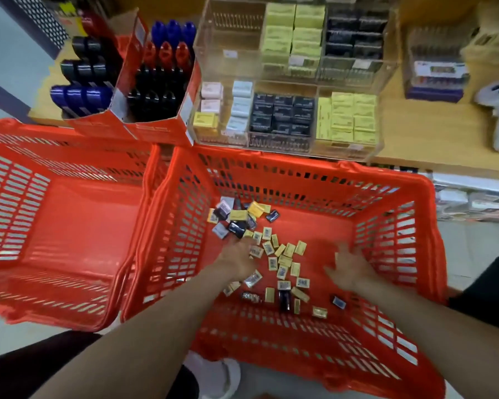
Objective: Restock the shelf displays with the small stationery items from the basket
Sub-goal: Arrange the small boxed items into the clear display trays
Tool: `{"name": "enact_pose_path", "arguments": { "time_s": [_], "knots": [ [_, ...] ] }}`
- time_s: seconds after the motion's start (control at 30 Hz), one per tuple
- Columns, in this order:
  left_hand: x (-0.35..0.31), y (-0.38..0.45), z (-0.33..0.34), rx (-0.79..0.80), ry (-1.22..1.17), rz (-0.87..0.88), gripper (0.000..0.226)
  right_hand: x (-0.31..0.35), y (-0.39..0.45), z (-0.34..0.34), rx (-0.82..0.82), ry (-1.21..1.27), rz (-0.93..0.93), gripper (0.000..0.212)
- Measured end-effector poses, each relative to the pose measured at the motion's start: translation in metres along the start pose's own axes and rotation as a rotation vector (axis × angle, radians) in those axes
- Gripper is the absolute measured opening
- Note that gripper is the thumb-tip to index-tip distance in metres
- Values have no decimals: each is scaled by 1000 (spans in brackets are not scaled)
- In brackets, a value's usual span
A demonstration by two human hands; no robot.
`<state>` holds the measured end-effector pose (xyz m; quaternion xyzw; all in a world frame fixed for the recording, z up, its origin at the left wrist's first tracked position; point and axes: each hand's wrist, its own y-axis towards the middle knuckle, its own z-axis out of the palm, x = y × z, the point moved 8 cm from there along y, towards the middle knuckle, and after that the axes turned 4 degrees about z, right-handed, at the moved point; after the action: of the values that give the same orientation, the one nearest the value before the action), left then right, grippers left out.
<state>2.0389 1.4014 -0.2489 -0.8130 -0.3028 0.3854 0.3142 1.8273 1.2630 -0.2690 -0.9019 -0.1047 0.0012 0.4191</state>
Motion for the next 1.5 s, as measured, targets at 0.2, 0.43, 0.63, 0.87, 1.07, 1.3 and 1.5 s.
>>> {"name": "enact_pose_path", "arguments": {
  "time_s": [0.2, 0.43, 0.63, 0.87, 1.07, 1.3, 1.5],
  "knots": [
    [36, 34, -3, -103, 52, -74, 65, 19, 15, 29, -160, 197, 33, 68],
    [65, 35, 25, -71, 38, -47, 76, 84, 18, 45, -71, 49, -199, 97],
    [61, 34, 23, -86, -287, 88, 57, 99, 23, 58, -169, -3, -151, 76],
    [66, 30, -2, -366, -273, -35, 45, 77, 34, 32, -276, -189, -181, 63],
    [28, 31, 10, -268, -446, 51, 40, 77, 38, 41, -203, -169, -233, 63],
    [15, 40, 28, -188, -937, -124, 18, 73, 35, 24, -152, 284, -128, 48],
    [-32, 26, 57, 258, -1536, -242, 62, 108, -9, -2, -111, 618, -186, 27]
  ]
}}
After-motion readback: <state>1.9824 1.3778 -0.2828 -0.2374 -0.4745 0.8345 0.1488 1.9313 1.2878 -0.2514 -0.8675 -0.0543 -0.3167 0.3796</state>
